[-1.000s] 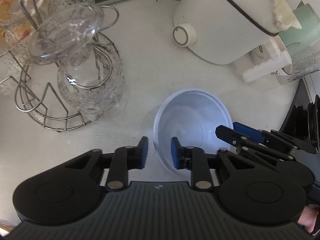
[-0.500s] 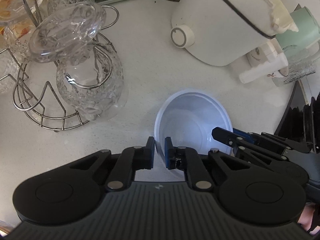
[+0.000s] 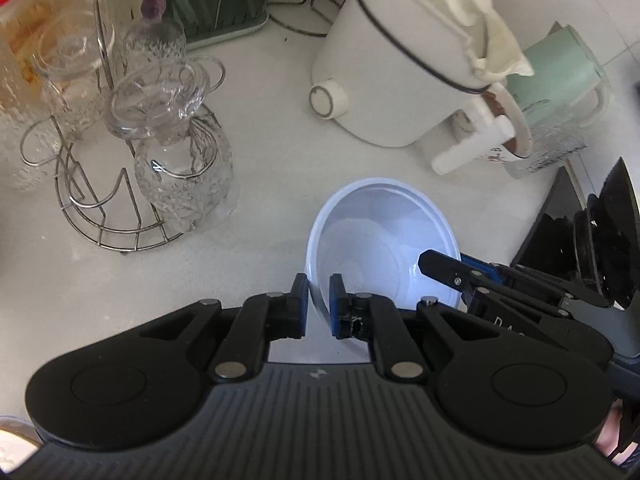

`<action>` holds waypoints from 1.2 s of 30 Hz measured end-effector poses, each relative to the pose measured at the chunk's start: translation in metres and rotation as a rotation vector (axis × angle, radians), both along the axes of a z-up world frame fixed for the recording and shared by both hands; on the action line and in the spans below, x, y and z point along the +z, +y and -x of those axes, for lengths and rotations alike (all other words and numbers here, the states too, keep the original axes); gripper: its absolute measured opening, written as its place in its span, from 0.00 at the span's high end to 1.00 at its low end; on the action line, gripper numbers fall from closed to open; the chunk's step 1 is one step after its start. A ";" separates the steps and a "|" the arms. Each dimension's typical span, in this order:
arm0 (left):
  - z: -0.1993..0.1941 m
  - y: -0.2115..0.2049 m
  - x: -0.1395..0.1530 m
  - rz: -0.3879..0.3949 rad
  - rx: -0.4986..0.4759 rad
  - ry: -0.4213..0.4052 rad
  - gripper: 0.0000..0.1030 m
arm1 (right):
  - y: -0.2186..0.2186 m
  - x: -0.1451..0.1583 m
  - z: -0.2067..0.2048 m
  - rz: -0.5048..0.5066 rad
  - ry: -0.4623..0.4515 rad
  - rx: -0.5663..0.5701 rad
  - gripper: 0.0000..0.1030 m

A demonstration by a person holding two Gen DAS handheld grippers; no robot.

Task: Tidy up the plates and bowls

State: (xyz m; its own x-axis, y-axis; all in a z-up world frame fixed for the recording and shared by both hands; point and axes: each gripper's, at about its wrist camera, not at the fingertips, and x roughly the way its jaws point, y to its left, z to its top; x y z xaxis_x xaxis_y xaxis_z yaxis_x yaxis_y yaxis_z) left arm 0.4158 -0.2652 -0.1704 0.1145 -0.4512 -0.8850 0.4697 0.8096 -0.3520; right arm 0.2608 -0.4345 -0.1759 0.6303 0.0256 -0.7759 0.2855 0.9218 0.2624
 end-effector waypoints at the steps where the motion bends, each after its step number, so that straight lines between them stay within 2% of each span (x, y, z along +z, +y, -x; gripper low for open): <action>1: 0.003 0.001 0.005 0.002 -0.001 -0.007 0.88 | 0.001 0.003 0.003 0.001 -0.009 0.000 0.85; 6: 0.017 0.011 0.022 0.030 0.019 -0.014 0.88 | 0.007 0.019 0.017 0.012 -0.042 0.014 0.85; 11: 0.028 0.023 0.039 0.057 0.049 -0.034 0.88 | 0.011 0.031 0.028 -0.017 -0.068 0.014 0.85; 19: 0.049 0.047 0.060 0.068 0.083 -0.072 0.87 | 0.025 0.046 0.044 -0.042 -0.119 0.043 0.84; 28: 0.069 0.079 0.073 0.082 0.133 -0.102 0.87 | 0.046 0.058 0.054 -0.048 -0.160 0.089 0.83; 36: 0.084 0.114 0.078 0.084 0.207 -0.119 0.84 | 0.074 0.060 0.053 -0.036 -0.159 0.157 0.83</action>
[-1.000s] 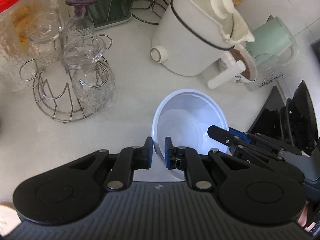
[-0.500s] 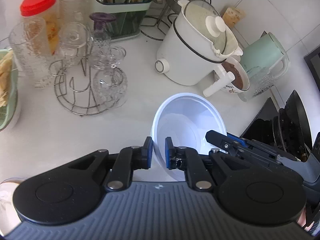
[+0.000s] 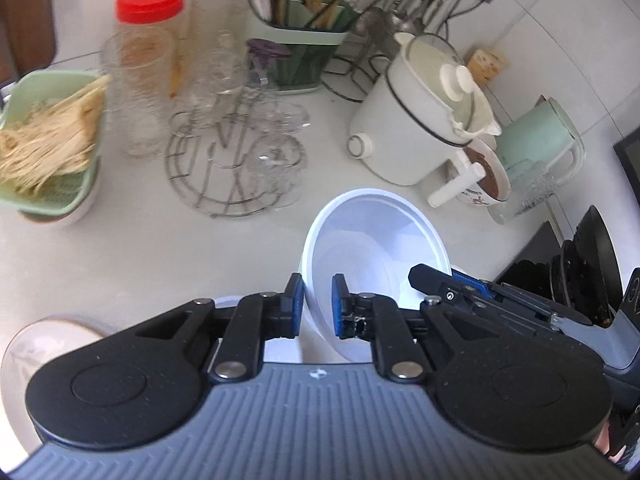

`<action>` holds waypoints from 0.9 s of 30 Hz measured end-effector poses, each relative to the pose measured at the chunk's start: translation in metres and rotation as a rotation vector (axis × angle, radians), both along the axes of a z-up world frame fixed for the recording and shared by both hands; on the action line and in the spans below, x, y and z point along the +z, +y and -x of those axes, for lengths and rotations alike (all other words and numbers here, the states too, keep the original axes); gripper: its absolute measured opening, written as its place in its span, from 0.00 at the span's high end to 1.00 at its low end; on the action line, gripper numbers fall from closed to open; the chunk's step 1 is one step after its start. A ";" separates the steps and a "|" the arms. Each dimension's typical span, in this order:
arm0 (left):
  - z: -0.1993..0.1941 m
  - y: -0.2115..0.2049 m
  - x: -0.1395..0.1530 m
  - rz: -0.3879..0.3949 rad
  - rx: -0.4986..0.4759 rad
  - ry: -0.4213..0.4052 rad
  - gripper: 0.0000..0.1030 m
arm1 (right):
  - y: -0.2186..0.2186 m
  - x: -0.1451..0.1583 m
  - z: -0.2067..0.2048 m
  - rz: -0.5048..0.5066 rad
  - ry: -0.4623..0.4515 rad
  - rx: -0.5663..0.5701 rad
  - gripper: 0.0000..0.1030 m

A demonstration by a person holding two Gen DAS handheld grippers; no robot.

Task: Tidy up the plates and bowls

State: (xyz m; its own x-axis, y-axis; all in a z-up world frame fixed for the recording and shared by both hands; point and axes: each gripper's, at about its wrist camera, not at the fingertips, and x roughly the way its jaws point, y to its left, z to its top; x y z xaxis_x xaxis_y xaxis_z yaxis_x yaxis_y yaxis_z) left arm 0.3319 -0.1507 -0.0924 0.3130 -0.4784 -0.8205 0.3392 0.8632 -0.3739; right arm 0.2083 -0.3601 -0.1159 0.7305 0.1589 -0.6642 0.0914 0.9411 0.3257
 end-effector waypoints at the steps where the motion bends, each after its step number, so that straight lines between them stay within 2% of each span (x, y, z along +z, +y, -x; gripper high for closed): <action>1: 0.002 0.005 0.000 -0.002 0.011 0.001 0.84 | 0.005 -0.001 0.000 0.001 0.001 0.012 0.83; 14: 0.022 0.065 -0.036 -0.012 0.140 0.061 0.83 | 0.053 -0.014 -0.012 0.029 0.058 0.154 0.83; 21: 0.024 0.078 -0.063 -0.043 0.192 0.090 0.83 | 0.073 -0.032 -0.020 0.044 0.113 0.206 0.83; 27: 0.025 0.077 -0.085 -0.060 0.198 0.125 0.83 | 0.076 -0.050 -0.020 0.050 0.170 0.198 0.83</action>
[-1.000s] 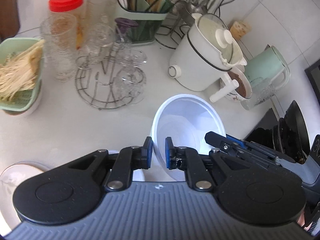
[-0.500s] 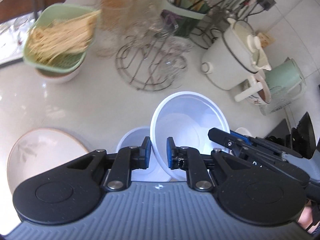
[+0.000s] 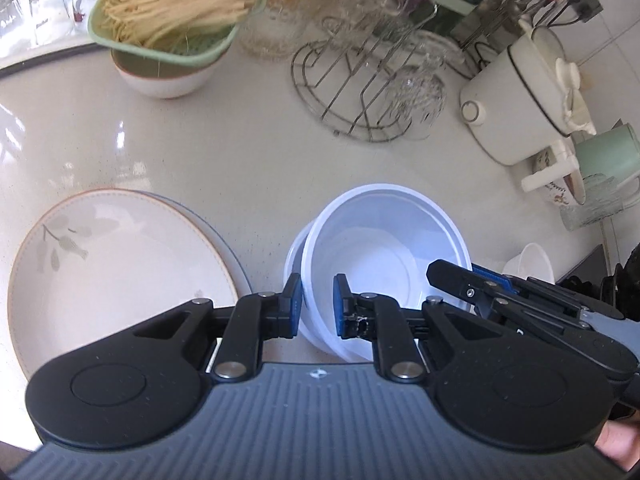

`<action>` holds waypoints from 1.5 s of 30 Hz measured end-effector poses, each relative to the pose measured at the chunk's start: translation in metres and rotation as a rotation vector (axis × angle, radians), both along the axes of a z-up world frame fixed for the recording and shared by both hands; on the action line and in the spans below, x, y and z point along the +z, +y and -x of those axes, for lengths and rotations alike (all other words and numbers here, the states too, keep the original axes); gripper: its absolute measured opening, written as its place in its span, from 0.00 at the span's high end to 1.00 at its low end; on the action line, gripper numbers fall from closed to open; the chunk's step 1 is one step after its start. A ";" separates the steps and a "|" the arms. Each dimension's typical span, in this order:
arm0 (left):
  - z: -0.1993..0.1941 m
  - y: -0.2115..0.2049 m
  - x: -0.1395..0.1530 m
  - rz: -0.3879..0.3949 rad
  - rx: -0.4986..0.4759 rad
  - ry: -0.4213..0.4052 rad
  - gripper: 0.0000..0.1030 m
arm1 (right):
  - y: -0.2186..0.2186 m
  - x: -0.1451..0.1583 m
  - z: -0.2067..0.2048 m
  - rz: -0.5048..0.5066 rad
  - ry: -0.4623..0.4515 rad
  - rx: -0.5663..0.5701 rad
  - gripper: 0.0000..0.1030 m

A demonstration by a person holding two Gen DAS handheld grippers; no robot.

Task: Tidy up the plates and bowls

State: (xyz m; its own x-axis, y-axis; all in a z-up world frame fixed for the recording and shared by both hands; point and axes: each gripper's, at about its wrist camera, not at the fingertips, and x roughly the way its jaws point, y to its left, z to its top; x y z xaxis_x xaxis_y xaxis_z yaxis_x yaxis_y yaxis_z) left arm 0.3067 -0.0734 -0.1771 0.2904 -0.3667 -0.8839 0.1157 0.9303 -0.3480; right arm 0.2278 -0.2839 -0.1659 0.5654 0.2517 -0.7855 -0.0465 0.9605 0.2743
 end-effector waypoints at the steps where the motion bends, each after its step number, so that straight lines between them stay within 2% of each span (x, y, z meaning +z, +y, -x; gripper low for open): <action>1: 0.000 -0.001 -0.003 -0.007 -0.005 0.001 0.83 | -0.001 -0.003 0.000 -0.001 0.007 -0.003 0.83; 9: -0.001 -0.005 -0.003 -0.025 -0.018 -0.019 0.82 | -0.001 -0.012 0.001 0.001 0.022 -0.018 0.83; 11: -0.001 -0.005 0.001 -0.024 -0.015 -0.022 0.64 | -0.003 -0.011 0.000 0.002 0.028 -0.027 0.75; 13: -0.001 -0.006 0.006 -0.011 -0.008 -0.036 0.58 | -0.003 -0.007 0.001 0.007 0.010 -0.032 0.73; 27: -0.003 -0.023 0.056 -0.001 -0.059 -0.126 0.58 | -0.026 0.036 0.018 0.006 -0.140 -0.109 0.72; 34: 0.000 -0.034 0.081 0.012 -0.100 -0.196 0.58 | -0.041 0.052 0.028 -0.004 -0.180 -0.168 0.73; 45: 0.001 -0.058 0.101 0.016 -0.188 -0.257 0.58 | -0.052 0.069 0.044 0.039 -0.257 -0.227 0.73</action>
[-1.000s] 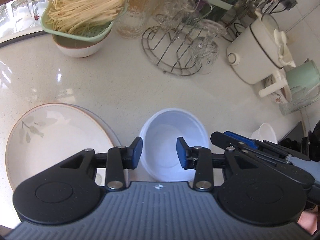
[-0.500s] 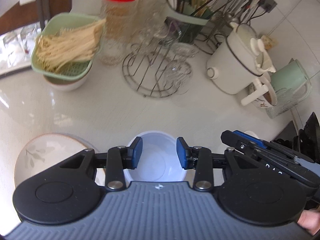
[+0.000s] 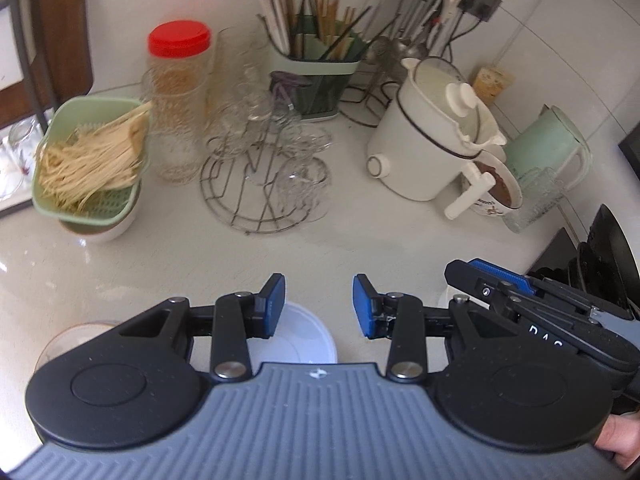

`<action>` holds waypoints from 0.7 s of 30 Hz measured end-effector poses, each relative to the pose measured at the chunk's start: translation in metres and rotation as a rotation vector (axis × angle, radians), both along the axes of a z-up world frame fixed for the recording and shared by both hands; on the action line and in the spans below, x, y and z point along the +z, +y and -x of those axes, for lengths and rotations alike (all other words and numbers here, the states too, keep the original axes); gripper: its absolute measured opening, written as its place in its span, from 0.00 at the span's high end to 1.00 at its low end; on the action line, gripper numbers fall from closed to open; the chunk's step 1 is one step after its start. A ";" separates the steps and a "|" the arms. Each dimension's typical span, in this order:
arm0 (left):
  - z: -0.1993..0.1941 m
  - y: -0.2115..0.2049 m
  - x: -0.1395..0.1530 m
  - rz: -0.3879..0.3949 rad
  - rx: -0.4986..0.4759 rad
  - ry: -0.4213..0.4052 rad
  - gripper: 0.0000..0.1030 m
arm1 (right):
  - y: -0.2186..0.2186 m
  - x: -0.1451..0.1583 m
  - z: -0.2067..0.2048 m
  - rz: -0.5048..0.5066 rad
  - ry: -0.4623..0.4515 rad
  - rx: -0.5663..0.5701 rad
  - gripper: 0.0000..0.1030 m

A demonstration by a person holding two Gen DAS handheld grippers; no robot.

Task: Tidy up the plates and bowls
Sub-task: 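Move the right gripper toward the white ceramic bowl beside the stove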

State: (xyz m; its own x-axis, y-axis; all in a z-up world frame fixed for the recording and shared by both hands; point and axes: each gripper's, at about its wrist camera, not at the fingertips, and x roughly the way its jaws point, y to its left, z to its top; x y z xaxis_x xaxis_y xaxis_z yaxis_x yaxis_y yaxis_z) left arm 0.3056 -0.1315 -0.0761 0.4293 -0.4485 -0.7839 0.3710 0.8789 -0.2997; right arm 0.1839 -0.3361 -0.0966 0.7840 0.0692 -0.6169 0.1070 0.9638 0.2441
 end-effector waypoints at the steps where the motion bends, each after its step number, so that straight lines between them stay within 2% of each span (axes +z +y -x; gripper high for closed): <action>1: 0.000 -0.002 0.001 0.005 -0.007 -0.005 0.58 | -0.001 0.001 0.002 0.002 -0.004 -0.006 0.73; 21: 0.004 -0.054 0.008 0.006 -0.154 -0.040 0.58 | -0.033 0.009 0.033 0.033 -0.048 -0.159 0.73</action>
